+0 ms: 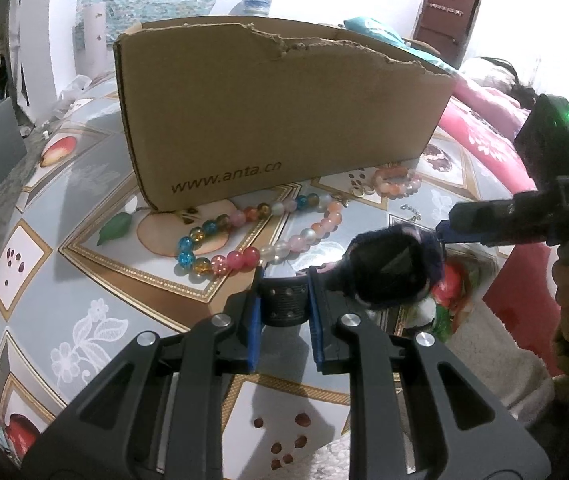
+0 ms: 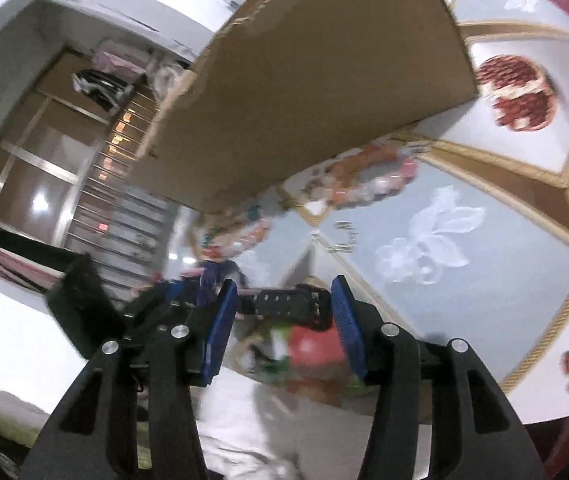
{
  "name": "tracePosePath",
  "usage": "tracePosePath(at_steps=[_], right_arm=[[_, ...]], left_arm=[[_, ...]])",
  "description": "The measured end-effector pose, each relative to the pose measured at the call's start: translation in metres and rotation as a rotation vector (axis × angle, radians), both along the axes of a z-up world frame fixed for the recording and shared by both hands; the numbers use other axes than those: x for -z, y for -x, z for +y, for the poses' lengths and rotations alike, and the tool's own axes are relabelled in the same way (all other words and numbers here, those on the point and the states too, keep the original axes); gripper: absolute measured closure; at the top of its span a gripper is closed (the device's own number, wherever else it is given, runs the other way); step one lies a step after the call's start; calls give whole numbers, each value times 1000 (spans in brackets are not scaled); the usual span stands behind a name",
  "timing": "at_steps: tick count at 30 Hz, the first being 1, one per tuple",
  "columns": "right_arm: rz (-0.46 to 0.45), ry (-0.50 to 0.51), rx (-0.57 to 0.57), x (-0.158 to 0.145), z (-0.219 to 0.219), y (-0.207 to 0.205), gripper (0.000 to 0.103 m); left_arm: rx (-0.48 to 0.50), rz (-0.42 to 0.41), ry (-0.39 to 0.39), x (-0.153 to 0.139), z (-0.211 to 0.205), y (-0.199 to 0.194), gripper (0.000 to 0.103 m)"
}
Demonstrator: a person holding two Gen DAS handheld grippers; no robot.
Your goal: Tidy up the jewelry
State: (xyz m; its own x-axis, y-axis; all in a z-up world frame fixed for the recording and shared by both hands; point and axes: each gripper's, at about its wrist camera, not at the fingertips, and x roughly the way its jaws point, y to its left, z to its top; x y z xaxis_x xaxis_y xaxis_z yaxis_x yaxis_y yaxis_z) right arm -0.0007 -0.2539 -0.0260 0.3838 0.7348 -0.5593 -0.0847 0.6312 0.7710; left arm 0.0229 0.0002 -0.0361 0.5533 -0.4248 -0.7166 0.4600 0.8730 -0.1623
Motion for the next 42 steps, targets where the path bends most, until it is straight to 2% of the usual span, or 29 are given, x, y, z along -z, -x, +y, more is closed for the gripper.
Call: tracePosePath(at_steps=[1, 3, 8, 12, 19, 24, 29, 33, 38, 42], right_arm=[[10, -51, -11, 3, 2, -1, 54], [26, -78, -21, 7, 11, -4, 54], [13, -16, -5, 6, 21, 1, 54], [-19, 57, 55, -2, 15, 5, 54], [-53, 164, 68, -9, 8, 13, 54], [-53, 163, 64, -6, -1, 15, 54], [-76, 69, 44, -7, 0, 18, 54], [-94, 126, 48, -8, 4, 20, 54], [-97, 107, 46, -7, 4, 18, 54], [-113, 167, 66, -11, 0, 20, 54]], left_arm=[[-1, -1, -1, 0, 0, 0, 85], [-2, -4, -1, 0, -1, 0, 84], [-13, 1, 17, 1, 0, 0, 84], [-24, -2, 12, 1, 0, 1, 84], [-22, -3, 2, 1, -3, 0, 84], [-26, -5, -4, 1, -3, 0, 84], [-30, -1, -9, 1, -4, 0, 84], [-30, 1, -19, 0, -5, -1, 84], [-33, 3, -28, 0, -6, -1, 84], [-36, 5, -29, 1, -6, -2, 84]])
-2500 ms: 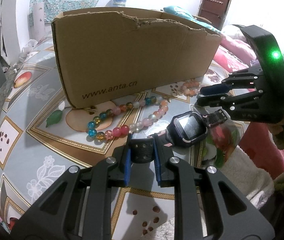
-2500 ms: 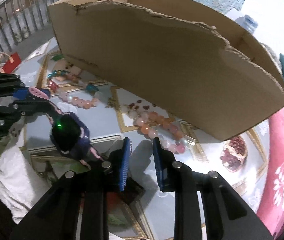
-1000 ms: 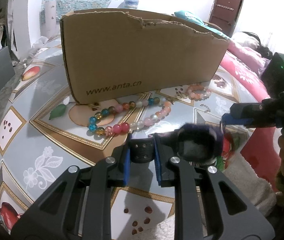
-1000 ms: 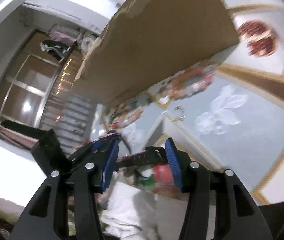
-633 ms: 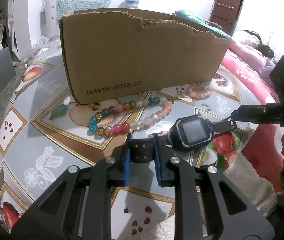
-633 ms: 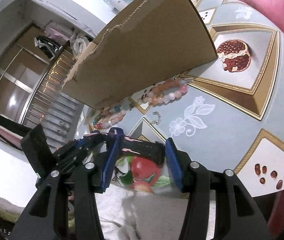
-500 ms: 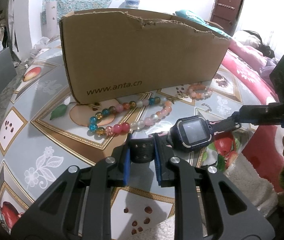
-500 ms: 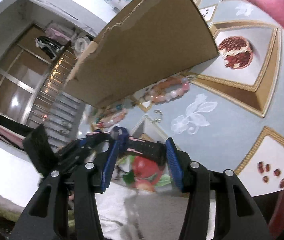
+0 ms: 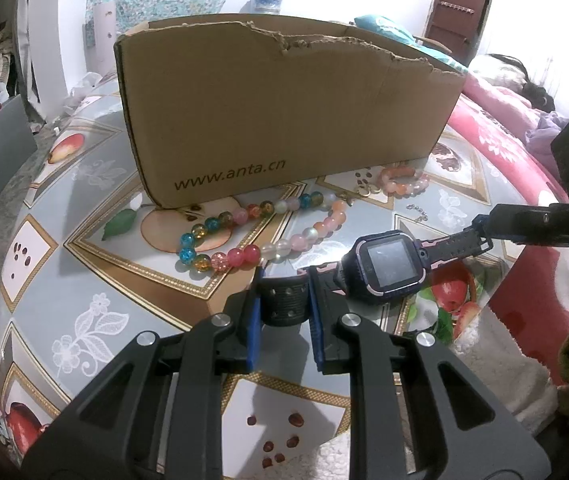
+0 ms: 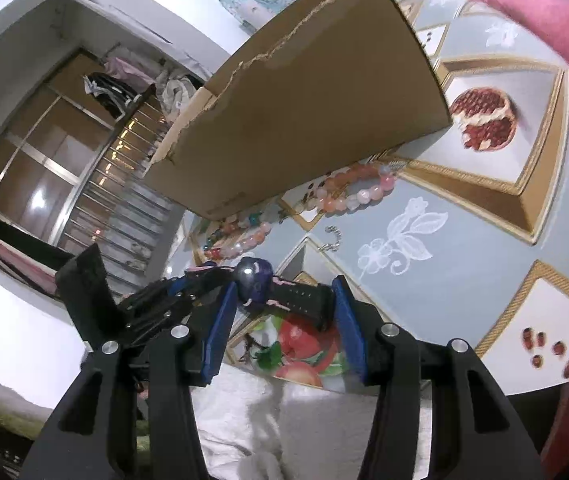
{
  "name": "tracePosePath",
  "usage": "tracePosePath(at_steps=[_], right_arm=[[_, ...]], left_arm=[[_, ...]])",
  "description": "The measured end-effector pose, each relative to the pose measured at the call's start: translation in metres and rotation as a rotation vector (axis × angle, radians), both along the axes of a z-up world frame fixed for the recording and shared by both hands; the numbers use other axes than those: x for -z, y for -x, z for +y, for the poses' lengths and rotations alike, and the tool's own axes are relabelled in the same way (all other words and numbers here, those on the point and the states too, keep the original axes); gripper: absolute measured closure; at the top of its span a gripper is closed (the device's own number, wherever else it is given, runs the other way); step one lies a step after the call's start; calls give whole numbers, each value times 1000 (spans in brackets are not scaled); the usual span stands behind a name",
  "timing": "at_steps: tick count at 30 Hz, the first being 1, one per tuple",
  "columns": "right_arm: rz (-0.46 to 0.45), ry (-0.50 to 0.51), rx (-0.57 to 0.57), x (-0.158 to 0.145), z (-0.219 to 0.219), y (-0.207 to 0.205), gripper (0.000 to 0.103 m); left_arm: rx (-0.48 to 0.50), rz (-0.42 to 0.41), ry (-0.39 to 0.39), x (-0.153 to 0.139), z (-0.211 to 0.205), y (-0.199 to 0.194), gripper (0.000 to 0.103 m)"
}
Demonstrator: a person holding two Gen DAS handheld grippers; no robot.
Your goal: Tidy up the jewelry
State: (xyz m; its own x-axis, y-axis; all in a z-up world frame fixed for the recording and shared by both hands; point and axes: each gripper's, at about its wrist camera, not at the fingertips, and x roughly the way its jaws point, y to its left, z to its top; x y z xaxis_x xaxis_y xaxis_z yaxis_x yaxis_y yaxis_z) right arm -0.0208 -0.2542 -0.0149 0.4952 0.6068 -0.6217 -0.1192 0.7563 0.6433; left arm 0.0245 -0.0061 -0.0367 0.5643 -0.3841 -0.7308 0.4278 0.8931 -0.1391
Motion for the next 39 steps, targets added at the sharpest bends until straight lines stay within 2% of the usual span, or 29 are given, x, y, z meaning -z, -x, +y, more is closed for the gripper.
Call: tracePosePath(at_steps=[3, 5, 8, 13, 18, 20, 23, 32, 39], right_arm=[[13, 93, 33, 2, -3, 1, 54], [32, 194, 35, 7, 4, 0, 54], [26, 225, 4, 10, 16, 0, 54], [38, 136, -21, 14, 24, -4, 53], [61, -184, 2, 23, 1, 0, 53], [61, -243, -9, 25, 0, 2, 53], [45, -243, -57, 22, 15, 3, 53], [-8, -105, -161, 16, 61, -1, 53], [-28, -73, -193, 14, 70, -6, 53]], left_arm=[[-2, 2, -3, 0, -1, 0, 84], [-3, 4, -5, 0, -1, 0, 84], [-6, 6, -6, 0, -1, 0, 84], [-6, 8, -2, 0, 0, -1, 84], [-6, 10, 0, 0, 0, -1, 84], [-7, 11, 0, 0, 0, -1, 84], [-8, 14, 2, 0, 1, -1, 83], [-14, 28, 3, -2, 0, -1, 81], [-24, 40, 1, -2, -2, -2, 80]])
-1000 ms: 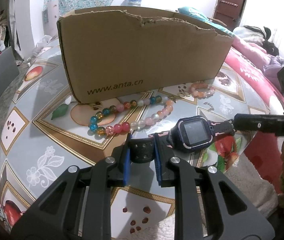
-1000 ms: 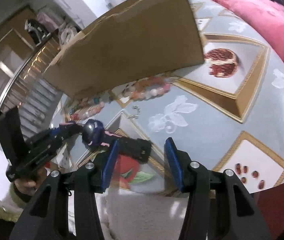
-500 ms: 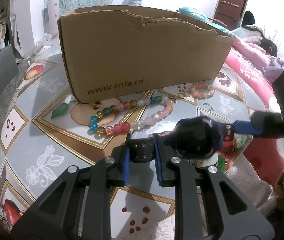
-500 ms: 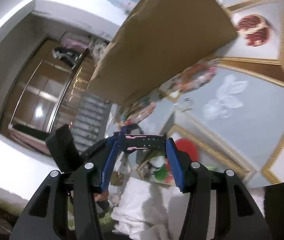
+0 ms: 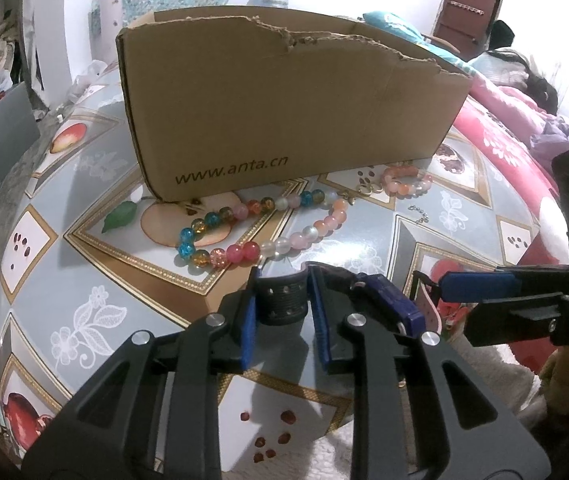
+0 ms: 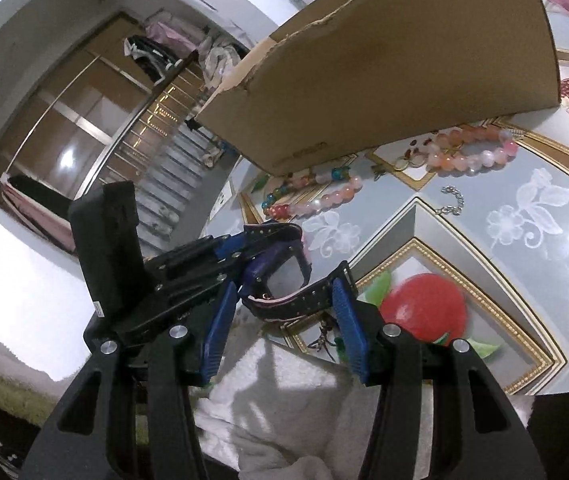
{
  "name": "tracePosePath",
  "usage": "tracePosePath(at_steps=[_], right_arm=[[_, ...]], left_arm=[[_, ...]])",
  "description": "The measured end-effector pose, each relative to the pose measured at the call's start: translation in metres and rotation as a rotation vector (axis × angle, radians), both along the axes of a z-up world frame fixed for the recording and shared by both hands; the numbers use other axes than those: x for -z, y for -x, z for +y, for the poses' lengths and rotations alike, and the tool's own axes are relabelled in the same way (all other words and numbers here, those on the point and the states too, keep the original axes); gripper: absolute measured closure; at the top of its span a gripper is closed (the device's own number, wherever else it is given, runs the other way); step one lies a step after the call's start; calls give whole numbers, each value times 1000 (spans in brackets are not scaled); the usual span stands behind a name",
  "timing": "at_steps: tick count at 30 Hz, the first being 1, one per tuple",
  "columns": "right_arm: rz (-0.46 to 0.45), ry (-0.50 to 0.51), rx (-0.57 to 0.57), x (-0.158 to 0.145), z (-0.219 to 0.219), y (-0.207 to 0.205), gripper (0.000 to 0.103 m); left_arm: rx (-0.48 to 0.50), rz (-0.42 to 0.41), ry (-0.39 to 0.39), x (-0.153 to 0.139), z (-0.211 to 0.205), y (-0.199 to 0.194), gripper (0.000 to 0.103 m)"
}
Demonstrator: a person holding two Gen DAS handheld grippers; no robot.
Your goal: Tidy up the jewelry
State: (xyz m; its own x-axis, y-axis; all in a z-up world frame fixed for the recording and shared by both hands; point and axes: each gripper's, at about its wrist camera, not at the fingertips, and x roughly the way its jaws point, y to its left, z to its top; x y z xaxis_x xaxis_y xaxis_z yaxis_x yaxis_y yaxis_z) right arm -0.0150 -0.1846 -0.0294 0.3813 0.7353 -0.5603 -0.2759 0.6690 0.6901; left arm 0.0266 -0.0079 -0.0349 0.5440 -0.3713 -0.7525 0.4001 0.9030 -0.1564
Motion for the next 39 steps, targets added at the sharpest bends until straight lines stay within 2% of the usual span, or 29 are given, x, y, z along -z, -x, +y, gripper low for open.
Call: tracePosePath(at_steps=[3, 5, 8, 14, 21, 25, 30, 36, 39], right_arm=[[-20, 24, 5, -3, -3, 3, 53], [-59, 77, 10, -8, -4, 6, 53], [-106, 166, 4, -11, -4, 9, 47], [-119, 230, 1, -9, -9, 13, 43], [-253, 456, -71, -13, 15, 19, 40], [-301, 549, -136, -10, 25, 20, 41], [-266, 578, -156, -7, 18, 20, 71], [-267, 668, -146, -3, 20, 29, 75], [-278, 677, -127, -6, 21, 32, 77]], left_arm=[[-5, 0, -5, 0, 0, 1, 80], [-6, -1, -11, 0, -1, 1, 80], [-7, 0, -15, 0, -2, 0, 80], [-9, 2, -19, 0, -4, -1, 80], [-9, 1, -21, 0, -4, -1, 80], [-8, 0, -21, 0, -4, 0, 80], [-8, -10, -33, 0, -6, 1, 80], [-2, -4, -25, 0, -6, 2, 81], [-1, 4, -24, -1, -7, 3, 84]])
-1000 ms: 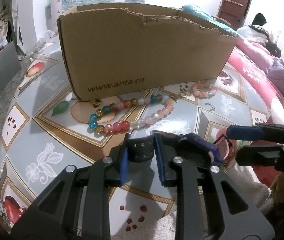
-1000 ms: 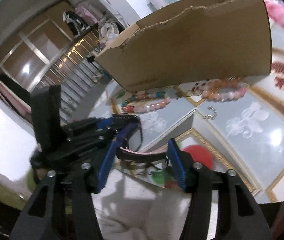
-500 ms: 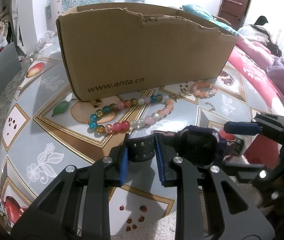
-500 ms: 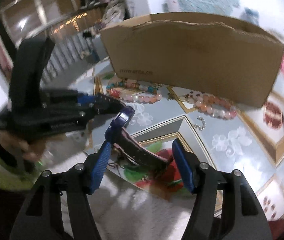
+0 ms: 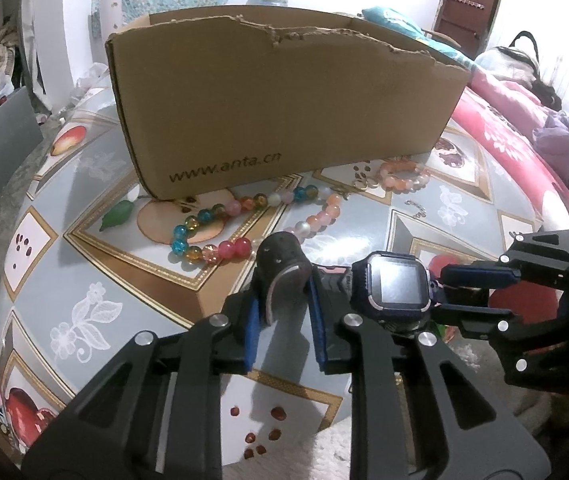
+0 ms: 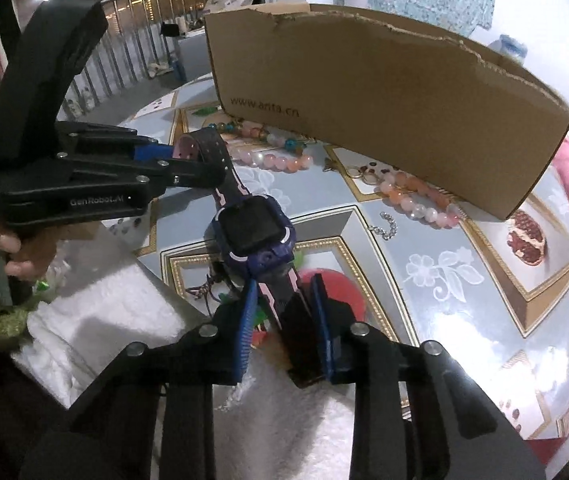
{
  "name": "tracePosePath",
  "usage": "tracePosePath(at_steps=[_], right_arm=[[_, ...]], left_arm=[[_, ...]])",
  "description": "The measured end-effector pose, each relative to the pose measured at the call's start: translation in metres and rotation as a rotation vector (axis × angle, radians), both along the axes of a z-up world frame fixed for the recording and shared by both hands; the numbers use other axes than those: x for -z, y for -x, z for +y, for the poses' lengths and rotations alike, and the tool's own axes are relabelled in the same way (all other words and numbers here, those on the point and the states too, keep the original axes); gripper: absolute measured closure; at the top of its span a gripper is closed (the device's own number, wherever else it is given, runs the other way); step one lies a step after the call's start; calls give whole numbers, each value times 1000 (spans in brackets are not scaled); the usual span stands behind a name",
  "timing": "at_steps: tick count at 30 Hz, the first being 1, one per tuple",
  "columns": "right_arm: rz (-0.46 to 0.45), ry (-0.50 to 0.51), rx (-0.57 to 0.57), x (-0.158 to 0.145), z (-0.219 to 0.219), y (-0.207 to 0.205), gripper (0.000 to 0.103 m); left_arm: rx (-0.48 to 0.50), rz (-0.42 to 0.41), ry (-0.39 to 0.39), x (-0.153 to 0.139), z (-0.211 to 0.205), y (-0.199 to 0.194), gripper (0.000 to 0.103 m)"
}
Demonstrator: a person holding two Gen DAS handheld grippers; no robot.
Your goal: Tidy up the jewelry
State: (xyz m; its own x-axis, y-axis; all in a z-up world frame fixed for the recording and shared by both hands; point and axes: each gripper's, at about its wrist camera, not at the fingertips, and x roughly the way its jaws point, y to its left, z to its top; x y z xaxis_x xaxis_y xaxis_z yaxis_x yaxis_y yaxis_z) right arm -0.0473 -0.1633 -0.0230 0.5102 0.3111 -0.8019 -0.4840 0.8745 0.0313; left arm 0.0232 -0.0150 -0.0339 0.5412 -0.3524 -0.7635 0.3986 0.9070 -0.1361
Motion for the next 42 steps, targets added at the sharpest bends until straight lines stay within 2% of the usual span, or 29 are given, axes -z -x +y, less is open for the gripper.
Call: tracePosePath(at_steps=[5, 9, 10, 11, 13, 18, 22, 26, 28, 29, 30, 35, 42], right_arm=[[-5, -43, 25, -12, -10, 3, 81], [-36, -47, 28, -25, -12, 4, 82], [-46, -51, 26, -31, -13, 5, 88], [-50, -53, 35, -35, -16, 5, 102], [-72, -59, 45, -46, -23, 5, 102], [-117, -63, 71, -63, -36, 0, 102], [-81, -122, 61, -62, -35, -7, 102], [-45, -150, 47, -52, -32, -2, 93], [-33, -155, 30, -47, -26, 1, 76], [-37, -152, 25, -44, -22, 2, 64], [-39, -150, 16, -41, -17, 4, 62], [-28, -157, -33, -28, 14, 13, 62], [-37, -108, -64, -10, 37, 10, 62]], left_arm=[[8, -3, 42, -11, 2, 9, 87], [25, -35, 46, -24, -2, 18, 90], [28, -43, 52, -29, -2, 20, 90], [37, -52, 73, -36, -1, 22, 90], [52, -47, 120, -46, 2, 24, 91], [57, -67, 179, -66, 7, 21, 91], [43, -49, 180, -66, 6, 13, 91], [24, 14, 212, -61, 6, 0, 91], [22, 36, 234, -62, 6, -5, 91], [21, 41, 240, -63, 7, -7, 91], [19, 39, 239, -64, 7, -8, 92], [2, 35, 229, -68, 7, -16, 92], [-4, 56, 219, -62, 7, -22, 92]])
